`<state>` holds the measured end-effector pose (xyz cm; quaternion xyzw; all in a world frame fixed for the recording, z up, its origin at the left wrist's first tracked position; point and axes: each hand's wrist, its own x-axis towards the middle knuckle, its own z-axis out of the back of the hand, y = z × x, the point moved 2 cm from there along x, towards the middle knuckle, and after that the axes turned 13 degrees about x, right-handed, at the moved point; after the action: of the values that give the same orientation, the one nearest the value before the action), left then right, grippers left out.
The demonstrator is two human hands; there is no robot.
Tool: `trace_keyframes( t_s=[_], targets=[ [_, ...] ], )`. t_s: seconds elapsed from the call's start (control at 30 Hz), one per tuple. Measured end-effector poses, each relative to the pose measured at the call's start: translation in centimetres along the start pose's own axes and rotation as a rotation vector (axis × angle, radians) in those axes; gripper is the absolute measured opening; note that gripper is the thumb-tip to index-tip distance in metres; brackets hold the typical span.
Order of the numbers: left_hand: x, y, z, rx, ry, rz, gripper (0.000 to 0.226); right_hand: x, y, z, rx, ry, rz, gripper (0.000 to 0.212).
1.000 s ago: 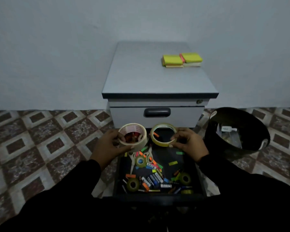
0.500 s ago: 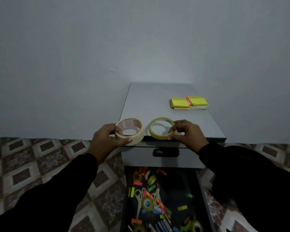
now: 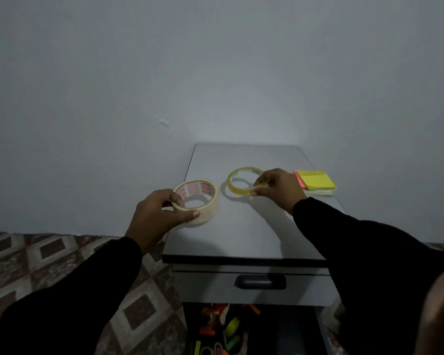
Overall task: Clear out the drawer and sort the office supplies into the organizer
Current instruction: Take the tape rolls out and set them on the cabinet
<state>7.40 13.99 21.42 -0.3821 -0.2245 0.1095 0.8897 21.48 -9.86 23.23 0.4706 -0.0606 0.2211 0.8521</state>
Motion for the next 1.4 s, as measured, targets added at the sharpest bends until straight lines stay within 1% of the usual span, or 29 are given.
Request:
trace_keyframes(
  t_s=[0.27,0.37,0.5,0.7,0.8,0.9,0.97,1.1,1.17,1.4],
  targets=[
    [3.4,1.1,0.0,-0.03,-0.006,0.015,0.031,6.6,-1.3,0.3,-0.144,0.016,-0.017,0.025],
    [3.9,1.4,-0.4,-0.044,-0.008,0.012,0.029,7.8,-2.4,-0.3,-0.194,0.051,-0.034,0.024],
    [4.0,1.6,-0.9,-0.076,0.034,-0.014,0.028,8.6,-3.7,-1.1,-0.225,0.097,-0.06,0.023],
    [5.2,1.2,-1.6,0.02,0.038,-0.018,0.027,9.4,-5.2,-1.6,-0.279,0.18,-0.136,0.021],
    [6.2,0.5,-2.0,0.092,0.037,-0.01,0.032,9.4,-5.5,-1.6,-0.361,0.176,-0.178,0.023],
    [7.5,0.0,-2.6,0.104,0.054,0.028,0.044,9.1,-5.7,-1.8,-0.43,0.192,-0.2,0.023],
    [8.5,-0.1,-3.1,0.1,0.055,0.046,0.046,9.1,-5.7,-1.8,-0.435,0.198,-0.205,0.025],
    [10.9,0.0,-5.0,0.16,0.023,0.066,0.037,9.0,-5.5,-1.4,-0.41,0.178,-0.192,0.047],
    [12.0,0.1,-6.1,0.176,0.009,0.075,0.034,8.9,-5.2,-1.1,-0.38,0.149,-0.171,0.054],
    [13.5,-0.5,-9.4,0.226,-0.02,0.107,0.035,7.2,-3.9,0.2,-0.26,0.112,-0.051,0.05]
  ],
)
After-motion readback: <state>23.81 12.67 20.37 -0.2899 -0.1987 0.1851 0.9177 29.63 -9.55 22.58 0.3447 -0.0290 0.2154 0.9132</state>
